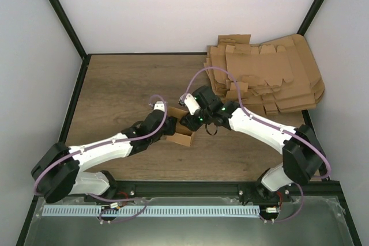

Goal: Fold the paper box

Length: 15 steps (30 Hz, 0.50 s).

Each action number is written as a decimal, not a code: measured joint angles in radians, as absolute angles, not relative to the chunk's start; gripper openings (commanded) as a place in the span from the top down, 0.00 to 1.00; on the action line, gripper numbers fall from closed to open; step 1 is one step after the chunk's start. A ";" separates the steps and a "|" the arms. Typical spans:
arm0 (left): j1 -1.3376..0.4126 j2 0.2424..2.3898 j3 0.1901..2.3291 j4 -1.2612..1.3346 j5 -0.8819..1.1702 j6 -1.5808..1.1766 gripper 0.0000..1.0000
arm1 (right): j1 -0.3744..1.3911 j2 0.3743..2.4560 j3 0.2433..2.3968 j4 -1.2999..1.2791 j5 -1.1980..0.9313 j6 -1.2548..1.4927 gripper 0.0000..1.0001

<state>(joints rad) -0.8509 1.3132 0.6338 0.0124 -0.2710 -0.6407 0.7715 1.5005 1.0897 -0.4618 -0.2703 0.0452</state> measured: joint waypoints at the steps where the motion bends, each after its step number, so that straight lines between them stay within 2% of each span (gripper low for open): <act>1: -0.851 1.298 0.634 0.001 -0.267 -0.641 0.47 | 0.781 1.493 1.081 -0.457 -0.260 0.045 0.67; 5: -0.852 1.227 0.634 -0.072 -0.256 -0.641 0.38 | 0.799 1.472 1.055 -0.435 -0.226 0.046 0.71; 15: -0.852 0.911 0.679 -0.442 -0.250 -0.681 0.34 | 0.873 1.448 0.980 -0.397 -0.177 0.050 0.70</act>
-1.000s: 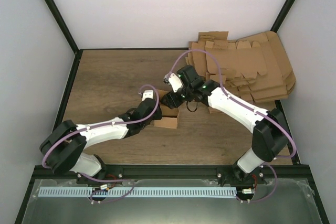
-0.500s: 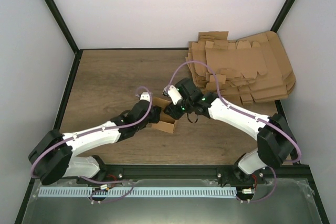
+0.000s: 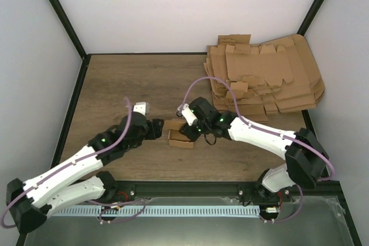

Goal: Fold the paper box

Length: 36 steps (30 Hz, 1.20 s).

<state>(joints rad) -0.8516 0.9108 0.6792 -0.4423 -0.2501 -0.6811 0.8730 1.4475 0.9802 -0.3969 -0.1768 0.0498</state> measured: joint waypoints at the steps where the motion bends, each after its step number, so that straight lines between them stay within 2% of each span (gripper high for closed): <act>1: -0.852 0.881 0.699 -0.477 -0.257 -0.688 0.34 | 0.880 1.446 0.971 -0.394 -0.177 0.053 0.70; 6: -0.835 0.858 0.828 -0.569 -0.246 -0.703 0.27 | 0.908 1.431 0.929 -0.370 -0.175 0.064 0.67; 13: -0.752 1.067 0.873 -0.557 -0.062 -0.636 0.26 | 0.913 1.427 0.886 -0.303 -0.186 0.084 0.60; 21: -0.643 1.136 0.873 -0.536 0.125 -0.569 0.18 | 0.918 1.400 0.867 -0.277 -0.187 0.136 0.30; 26: -0.622 1.164 0.873 -0.517 0.198 -0.533 0.18 | 0.919 1.382 0.878 -0.320 -0.175 0.179 0.01; 36: -0.621 1.244 0.873 -0.495 0.308 -0.464 0.19 | 0.919 1.290 0.957 -0.446 -0.167 0.284 0.00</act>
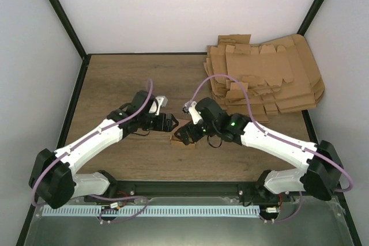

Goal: Fold the paper box

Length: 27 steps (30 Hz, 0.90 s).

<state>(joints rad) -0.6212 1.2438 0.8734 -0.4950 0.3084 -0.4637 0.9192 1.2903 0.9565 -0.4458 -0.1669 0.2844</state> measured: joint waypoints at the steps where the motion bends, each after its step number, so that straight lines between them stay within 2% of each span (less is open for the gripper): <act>1: -0.621 1.251 0.873 -0.495 0.316 -0.459 0.19 | 0.918 1.283 0.968 -0.455 -0.168 0.296 0.00; 6: -0.621 1.268 0.873 -0.491 0.352 -0.440 0.22 | 0.856 1.217 0.989 -0.510 -0.199 0.402 0.00; 11: -0.621 1.307 0.873 -0.484 0.373 -0.430 0.25 | 0.598 1.119 0.907 -0.493 -0.346 0.571 0.00; 13: -0.621 1.327 0.873 -0.484 0.382 -0.429 0.26 | 0.529 1.104 0.852 -0.466 -0.410 0.645 0.04; 20: -0.620 1.373 0.873 -0.484 0.425 -0.435 0.30 | 0.514 1.158 0.733 -0.373 -0.595 0.885 0.15; 27: -0.617 1.388 0.863 -0.455 0.474 -0.448 0.32 | 0.514 1.176 0.699 -0.265 -0.658 1.011 0.18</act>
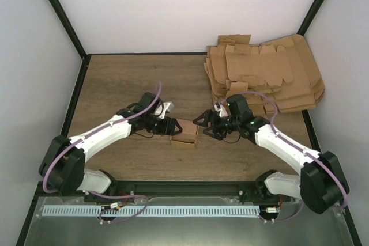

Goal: Fold the paper box

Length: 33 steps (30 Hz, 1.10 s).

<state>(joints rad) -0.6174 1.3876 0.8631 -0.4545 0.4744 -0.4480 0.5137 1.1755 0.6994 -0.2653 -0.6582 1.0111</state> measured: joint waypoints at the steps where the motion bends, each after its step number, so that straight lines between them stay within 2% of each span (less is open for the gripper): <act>1: -0.617 1.388 0.861 -0.452 0.479 -0.449 0.33 | 0.514 1.187 0.692 -0.246 -0.666 1.023 0.19; 19: -0.616 1.390 0.796 -0.379 0.533 -0.492 0.43 | 0.592 1.354 0.638 -0.046 -0.704 1.126 0.22; 25: -0.615 1.391 0.770 -0.365 0.540 -0.501 0.43 | 0.603 1.380 0.615 0.017 -0.704 1.178 0.23; 29: -0.615 1.392 0.768 -0.361 0.537 -0.501 0.43 | 0.605 1.377 0.620 0.005 -0.696 1.178 0.15; 33: -0.615 1.392 0.768 -0.369 0.520 -0.492 0.43 | 0.606 1.322 0.718 -0.183 -0.583 1.069 0.02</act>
